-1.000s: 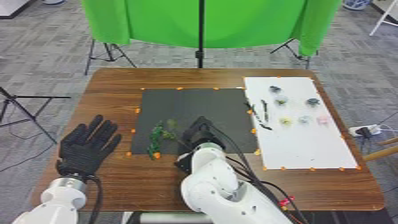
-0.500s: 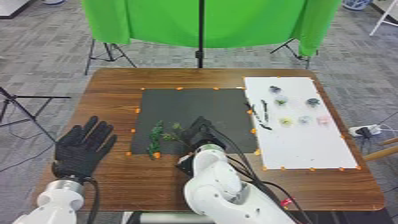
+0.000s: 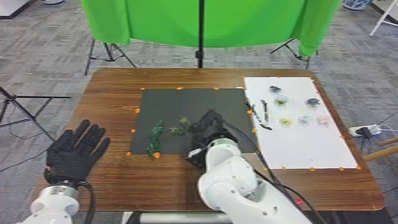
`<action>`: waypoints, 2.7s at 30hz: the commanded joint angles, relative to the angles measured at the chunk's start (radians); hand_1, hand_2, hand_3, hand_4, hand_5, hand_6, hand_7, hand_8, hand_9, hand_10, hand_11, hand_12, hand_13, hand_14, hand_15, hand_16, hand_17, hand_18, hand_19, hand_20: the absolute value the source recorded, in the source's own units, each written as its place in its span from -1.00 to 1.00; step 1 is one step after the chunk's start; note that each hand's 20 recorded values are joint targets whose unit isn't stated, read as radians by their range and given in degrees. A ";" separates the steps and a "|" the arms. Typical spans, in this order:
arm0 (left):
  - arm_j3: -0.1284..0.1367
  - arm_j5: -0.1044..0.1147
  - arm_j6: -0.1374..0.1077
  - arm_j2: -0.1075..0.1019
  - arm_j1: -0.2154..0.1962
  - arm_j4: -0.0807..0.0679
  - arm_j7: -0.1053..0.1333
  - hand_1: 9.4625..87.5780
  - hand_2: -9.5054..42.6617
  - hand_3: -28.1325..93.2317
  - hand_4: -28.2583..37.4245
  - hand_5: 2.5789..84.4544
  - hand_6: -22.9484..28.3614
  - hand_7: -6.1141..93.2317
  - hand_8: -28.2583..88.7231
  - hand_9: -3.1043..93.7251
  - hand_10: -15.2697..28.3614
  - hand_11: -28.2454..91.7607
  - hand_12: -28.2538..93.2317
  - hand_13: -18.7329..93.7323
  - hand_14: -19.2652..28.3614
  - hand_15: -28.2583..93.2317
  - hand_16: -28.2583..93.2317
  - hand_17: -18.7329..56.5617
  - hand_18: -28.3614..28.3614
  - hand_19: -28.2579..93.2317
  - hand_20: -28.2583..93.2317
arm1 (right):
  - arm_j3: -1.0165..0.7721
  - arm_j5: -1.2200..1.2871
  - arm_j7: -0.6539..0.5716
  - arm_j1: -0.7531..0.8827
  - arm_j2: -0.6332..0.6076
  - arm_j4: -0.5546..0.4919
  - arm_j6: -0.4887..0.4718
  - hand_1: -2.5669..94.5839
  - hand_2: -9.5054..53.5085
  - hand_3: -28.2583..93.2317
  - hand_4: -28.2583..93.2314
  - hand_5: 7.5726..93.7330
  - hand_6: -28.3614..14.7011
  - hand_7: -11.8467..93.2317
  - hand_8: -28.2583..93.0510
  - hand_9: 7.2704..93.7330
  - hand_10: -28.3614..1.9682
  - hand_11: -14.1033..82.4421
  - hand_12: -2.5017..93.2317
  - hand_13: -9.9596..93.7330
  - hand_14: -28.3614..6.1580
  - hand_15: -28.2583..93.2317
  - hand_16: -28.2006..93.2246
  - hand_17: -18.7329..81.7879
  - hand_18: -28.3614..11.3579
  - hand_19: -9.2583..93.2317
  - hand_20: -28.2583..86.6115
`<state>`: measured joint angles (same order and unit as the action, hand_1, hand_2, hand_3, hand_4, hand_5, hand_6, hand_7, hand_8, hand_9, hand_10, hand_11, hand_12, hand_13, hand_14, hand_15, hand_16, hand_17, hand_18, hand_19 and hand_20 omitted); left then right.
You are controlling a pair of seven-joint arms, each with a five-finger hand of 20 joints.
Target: Arrange flowers
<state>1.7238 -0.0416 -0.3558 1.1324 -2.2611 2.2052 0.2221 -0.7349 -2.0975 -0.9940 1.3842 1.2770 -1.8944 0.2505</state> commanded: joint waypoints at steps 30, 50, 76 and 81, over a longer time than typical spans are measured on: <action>0.020 0.011 0.012 0.036 -0.049 0.011 0.003 -0.47 0.07 0.74 -0.81 0.21 0.28 -0.51 -0.66 -0.04 0.46 -0.15 -0.32 -0.12 0.45 0.10 -0.64 -0.60 0.45 -0.04 -0.29 | 0.016 0.048 0.076 0.070 -0.111 -0.140 -0.280 -0.23 -0.61 0.62 -0.80 0.61 -0.13 -0.58 -0.70 0.78 -0.37 0.07 -0.37 0.65 -0.26 0.69 -0.04 0.06 -1.00 0.89 -0.02; 0.034 0.009 0.026 0.053 -0.067 0.015 0.011 -0.47 0.07 0.73 -0.81 0.21 0.27 -0.51 -0.66 -0.04 0.46 -0.15 -0.32 -0.12 0.45 0.10 -0.64 -0.60 0.45 -0.04 -0.29 | -0.184 -0.024 0.044 0.069 -0.239 -0.182 -0.141 -0.23 -0.65 0.63 -0.79 0.68 -0.02 -0.36 -0.64 0.78 -0.39 0.05 -0.38 0.65 -0.25 0.68 -0.05 0.06 -1.00 0.88 -0.01; 0.027 0.018 0.016 0.053 -0.074 0.009 0.017 -0.48 0.07 0.73 -0.81 0.21 0.27 -0.51 -0.66 -0.04 0.46 -0.15 -0.32 -0.12 0.45 0.10 -0.64 -0.60 0.45 -0.04 -0.29 | 0.098 -0.228 0.100 -0.297 -0.393 0.289 -0.304 -0.09 -1.00 0.53 -0.89 0.58 -0.02 -0.44 -0.66 0.71 -0.29 0.09 -0.38 0.62 -0.16 0.72 -0.04 0.10 -1.00 0.97 0.12; 0.011 0.075 0.015 0.049 -0.074 -0.004 0.018 -0.48 0.07 0.74 -0.81 0.21 0.27 -0.51 -0.66 -0.04 0.46 -0.15 -0.32 -0.12 0.45 0.10 -0.64 -0.60 0.45 -0.04 -0.29 | 0.158 -0.227 0.114 -0.326 -0.358 0.365 -0.319 0.01 -1.00 0.56 -0.95 0.57 0.01 -0.43 -0.65 0.70 -0.25 0.12 -0.37 0.62 -0.16 0.72 -0.04 0.09 -1.00 0.95 0.14</action>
<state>1.7556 -0.0307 -0.3410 1.1762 -2.3150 2.2197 0.2421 -0.6245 -2.3061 -0.9034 1.0870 0.8723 -1.6085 -0.0384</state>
